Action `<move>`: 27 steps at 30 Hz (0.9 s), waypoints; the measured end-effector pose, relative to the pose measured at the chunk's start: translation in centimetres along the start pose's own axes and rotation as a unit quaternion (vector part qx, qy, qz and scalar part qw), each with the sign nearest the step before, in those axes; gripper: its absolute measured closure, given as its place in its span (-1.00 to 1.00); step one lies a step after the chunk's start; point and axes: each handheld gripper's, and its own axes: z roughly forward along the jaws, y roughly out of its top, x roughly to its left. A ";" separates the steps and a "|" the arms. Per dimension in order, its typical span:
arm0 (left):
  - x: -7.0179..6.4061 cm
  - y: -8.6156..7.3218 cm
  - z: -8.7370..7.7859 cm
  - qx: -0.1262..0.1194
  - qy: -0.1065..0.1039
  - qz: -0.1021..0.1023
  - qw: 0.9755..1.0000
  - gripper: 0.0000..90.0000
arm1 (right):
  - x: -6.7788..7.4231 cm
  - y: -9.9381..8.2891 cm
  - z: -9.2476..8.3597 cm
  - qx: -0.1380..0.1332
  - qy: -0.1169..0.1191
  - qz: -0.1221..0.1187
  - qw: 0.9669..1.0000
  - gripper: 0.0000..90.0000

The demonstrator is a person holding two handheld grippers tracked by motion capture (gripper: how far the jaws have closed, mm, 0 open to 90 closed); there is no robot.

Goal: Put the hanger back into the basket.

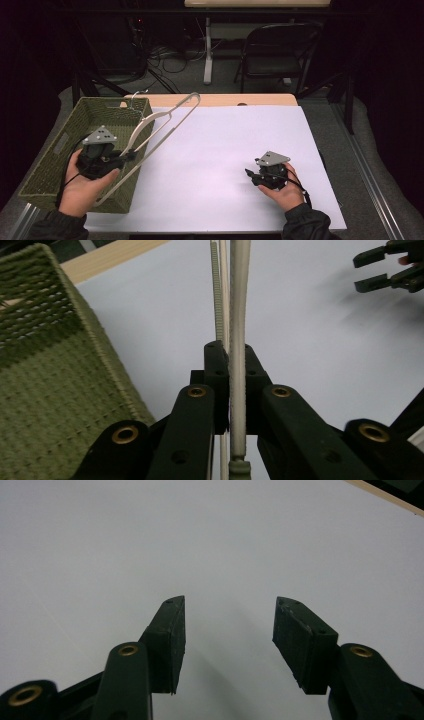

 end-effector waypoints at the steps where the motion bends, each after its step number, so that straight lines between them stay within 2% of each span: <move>1: 0.3 0.0 -0.2 -0.001 0.005 0.003 1.000 0.94 | 0.0 0.0 0.0 0.000 0.000 0.000 1.000 0.04; 8: 3.7 -0.7 -1.7 -0.003 0.033 0.003 0.999 0.95 | 0.0 0.0 0.0 0.004 -0.002 -0.001 1.000 0.04; 9: 4.3 -1.0 -2.0 -0.002 0.044 0.008 0.999 0.95 | 0.0 0.0 0.1 0.001 -0.002 -0.001 1.000 0.04; 11: 5.4 -1.3 -2.2 0.002 0.055 0.003 0.998 0.94 | -0.1 -0.1 0.1 0.003 -0.003 0.000 1.000 0.04; 14: 7.0 -1.9 -2.4 0.003 0.067 0.015 0.998 0.94 | 0.0 -0.1 0.2 0.005 -0.003 -0.002 1.000 0.04; 17: 8.4 -2.5 -2.4 0.007 0.074 0.031 0.997 0.94 | 0.0 -0.1 0.2 0.005 -0.003 -0.002 1.000 0.04; 22: 10.5 -3.5 -2.0 0.017 0.071 0.023 0.997 0.95 | 0.1 0.0 0.2 0.015 -0.004 -0.005 1.000 0.04; 23: 10.8 -3.6 -2.0 0.017 0.070 0.023 0.997 0.95 | 0.1 -0.1 0.4 0.011 -0.003 -0.003 1.000 0.04; 27: 11.8 -4.0 -2.0 0.027 0.074 0.039 0.996 0.94 | 0.1 -0.1 0.5 0.012 -0.002 -0.004 1.000 0.04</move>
